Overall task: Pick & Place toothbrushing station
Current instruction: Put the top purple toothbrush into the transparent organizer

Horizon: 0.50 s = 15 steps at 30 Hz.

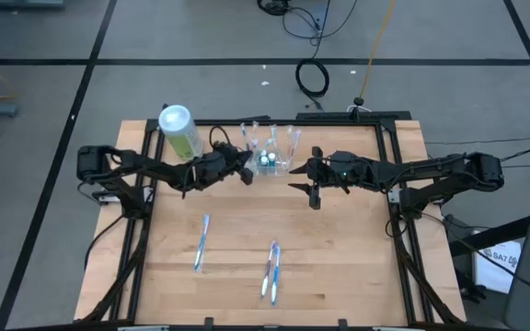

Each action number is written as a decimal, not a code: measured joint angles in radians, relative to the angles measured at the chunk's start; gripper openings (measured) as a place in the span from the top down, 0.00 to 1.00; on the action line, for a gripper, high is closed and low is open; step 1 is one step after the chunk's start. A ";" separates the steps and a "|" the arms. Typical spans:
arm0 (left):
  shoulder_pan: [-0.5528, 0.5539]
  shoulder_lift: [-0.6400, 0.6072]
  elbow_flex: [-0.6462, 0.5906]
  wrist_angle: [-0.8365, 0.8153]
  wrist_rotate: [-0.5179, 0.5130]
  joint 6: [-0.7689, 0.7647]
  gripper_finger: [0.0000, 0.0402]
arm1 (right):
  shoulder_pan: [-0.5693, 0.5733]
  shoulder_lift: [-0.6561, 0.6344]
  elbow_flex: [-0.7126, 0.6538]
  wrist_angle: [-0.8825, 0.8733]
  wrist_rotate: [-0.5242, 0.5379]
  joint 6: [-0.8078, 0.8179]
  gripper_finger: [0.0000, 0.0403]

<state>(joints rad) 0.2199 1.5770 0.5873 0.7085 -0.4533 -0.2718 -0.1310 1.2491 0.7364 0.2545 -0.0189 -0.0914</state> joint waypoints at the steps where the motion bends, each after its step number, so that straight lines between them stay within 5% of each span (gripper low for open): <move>1: 0.000 -0.002 0.000 -0.006 0.001 0.000 0.99 | 0.000 0.000 0.000 0.001 0.000 0.000 0.58; 15: -0.007 -0.002 0.001 -0.071 0.011 -0.047 0.98 | 0.000 0.000 0.000 0.002 -0.002 0.016 0.58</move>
<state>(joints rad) 0.2125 1.5753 0.5880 0.6371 -0.4424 -0.3186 -0.1310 1.2491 0.7364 0.2569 -0.0212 -0.0756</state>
